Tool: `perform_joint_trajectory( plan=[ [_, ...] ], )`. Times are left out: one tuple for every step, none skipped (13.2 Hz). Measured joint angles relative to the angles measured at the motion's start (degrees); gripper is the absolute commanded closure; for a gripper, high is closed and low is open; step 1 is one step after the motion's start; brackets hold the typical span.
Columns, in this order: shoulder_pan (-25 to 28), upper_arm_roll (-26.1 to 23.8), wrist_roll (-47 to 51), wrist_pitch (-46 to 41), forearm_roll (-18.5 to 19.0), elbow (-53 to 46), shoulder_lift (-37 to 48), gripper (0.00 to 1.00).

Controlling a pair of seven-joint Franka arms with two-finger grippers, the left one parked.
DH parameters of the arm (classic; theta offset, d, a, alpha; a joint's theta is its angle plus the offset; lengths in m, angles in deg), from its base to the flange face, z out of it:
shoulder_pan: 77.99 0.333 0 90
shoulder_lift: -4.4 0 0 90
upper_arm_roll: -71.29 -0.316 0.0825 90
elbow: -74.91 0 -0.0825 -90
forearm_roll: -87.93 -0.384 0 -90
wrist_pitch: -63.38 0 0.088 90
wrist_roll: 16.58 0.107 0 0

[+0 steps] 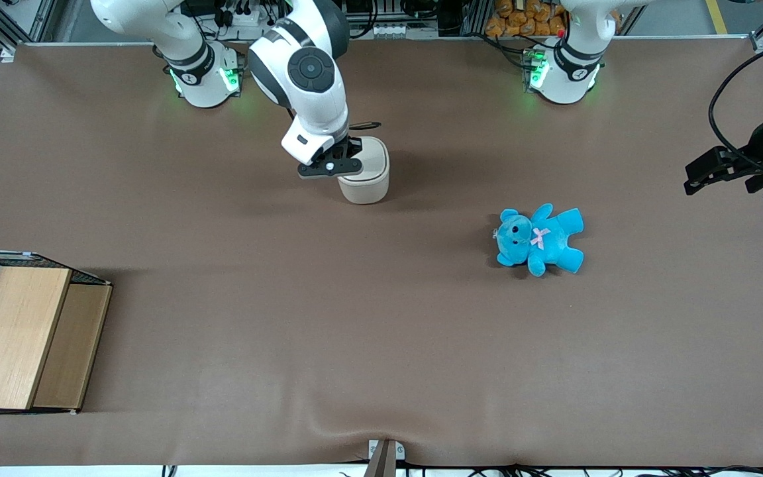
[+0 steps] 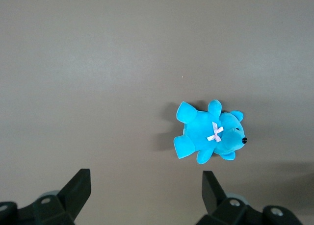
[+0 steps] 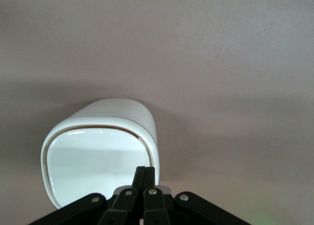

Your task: Open trash can with right arm

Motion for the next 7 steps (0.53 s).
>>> perform_joint_trajectory(
  plan=[
    [0.5, 0.0, 0.0, 0.3, 0.0, 0.4, -0.1, 1.0],
    [0.9, 0.0, 0.0, 1.0, 0.0, 0.9, -0.3, 1.0],
    [1.3, 0.0, 0.0, 1.6, 0.0, 1.3, -0.5, 1.0],
    [1.6, 0.0, 0.0, 2.2, 0.0, 1.7, -0.7, 1.0],
    [1.8, 0.0, 0.0, 2.4, 0.0, 1.9, -0.8, 1.0],
    [1.9, 0.0, 0.0, 2.5, 0.0, 2.0, -1.0, 1.0],
    [1.9, 0.0, 0.0, 2.5, 0.0, 2.0, -1.2, 1.0]
  ],
)
